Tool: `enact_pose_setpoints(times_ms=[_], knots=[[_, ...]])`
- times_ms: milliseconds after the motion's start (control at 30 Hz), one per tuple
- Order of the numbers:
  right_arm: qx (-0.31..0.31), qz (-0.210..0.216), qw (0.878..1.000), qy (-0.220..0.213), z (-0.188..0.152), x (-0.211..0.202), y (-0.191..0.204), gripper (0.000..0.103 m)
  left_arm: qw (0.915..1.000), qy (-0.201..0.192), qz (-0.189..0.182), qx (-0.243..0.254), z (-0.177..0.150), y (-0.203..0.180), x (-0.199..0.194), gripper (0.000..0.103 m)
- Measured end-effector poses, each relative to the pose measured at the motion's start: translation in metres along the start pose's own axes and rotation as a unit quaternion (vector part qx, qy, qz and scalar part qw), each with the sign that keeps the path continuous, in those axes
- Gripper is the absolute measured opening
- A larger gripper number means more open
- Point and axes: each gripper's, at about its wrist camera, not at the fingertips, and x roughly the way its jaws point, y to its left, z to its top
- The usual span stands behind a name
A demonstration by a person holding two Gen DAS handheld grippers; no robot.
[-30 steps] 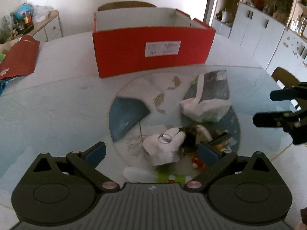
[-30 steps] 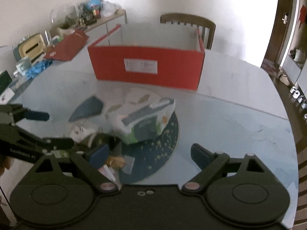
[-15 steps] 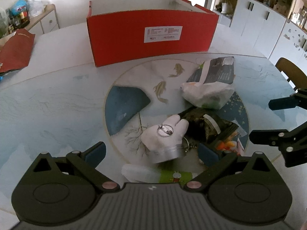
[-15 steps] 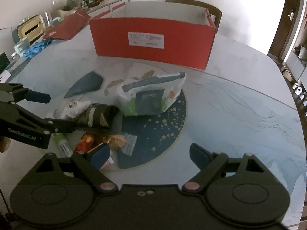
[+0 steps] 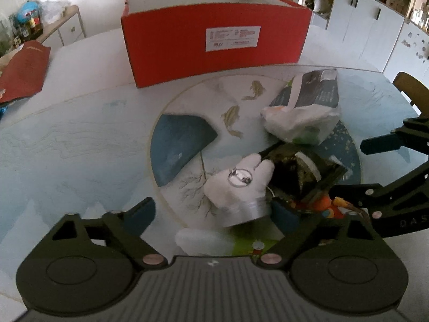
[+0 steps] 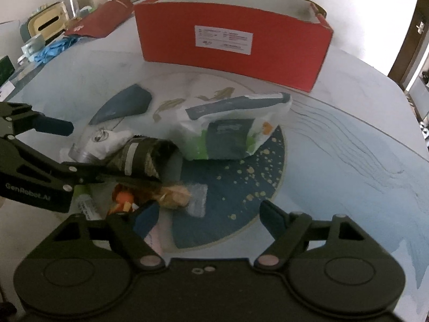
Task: Organize objects
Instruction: 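Move both grippers back toward the remaining items on the table, then grasp the silver round tin with the left gripper while the right grasps the bagged brown snack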
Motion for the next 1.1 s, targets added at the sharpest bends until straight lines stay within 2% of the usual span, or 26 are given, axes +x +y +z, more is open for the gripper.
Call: enact_pose_setpoints(times_ms=[200,267,367,433,467,533,700,933,1067,1100], knots=[[-0.032,0.003,0.999,0.001,0.002,0.008,0.01,0.075,0.9999,-0.003,0.014,-0.001,-0.003,0.003,-0.002,0.068],[-0.039,0.006,0.999,-0.003,0.004,0.01,0.013,0.074,0.9999,-0.006,0.015,-0.002,-0.002,0.005,-0.003,0.056],[-0.046,0.011,0.999,-0.005,0.007,0.012,0.016,0.07,0.9999,-0.01,0.013,-0.004,-0.002,0.008,-0.005,0.045],[-0.05,0.016,0.999,-0.007,0.008,0.012,0.016,0.063,0.9999,-0.012,0.011,-0.003,-0.002,0.01,-0.006,0.039],[-0.051,0.018,0.999,-0.008,0.009,0.012,0.017,0.06,0.9999,-0.012,0.011,-0.002,-0.002,0.011,-0.006,0.039],[-0.054,0.021,0.998,-0.012,0.009,0.011,0.018,0.047,0.9998,-0.014,0.01,-0.003,-0.001,0.012,-0.008,0.039],[-0.06,0.015,0.998,-0.019,0.009,0.009,0.018,0.022,0.9999,-0.009,0.001,-0.011,-0.002,0.016,-0.013,0.039],[-0.071,0.015,0.997,-0.023,0.001,0.001,0.014,0.022,0.9991,-0.007,-0.016,-0.039,-0.005,0.022,-0.028,0.039],[-0.082,0.02,0.996,-0.02,-0.001,0.001,0.012,0.033,0.9983,-0.005,-0.027,-0.051,-0.007,0.023,-0.036,0.039],[-0.082,0.023,0.996,-0.02,-0.001,0.001,0.011,0.039,0.9981,-0.004,-0.031,-0.052,-0.007,0.023,-0.038,0.039]])
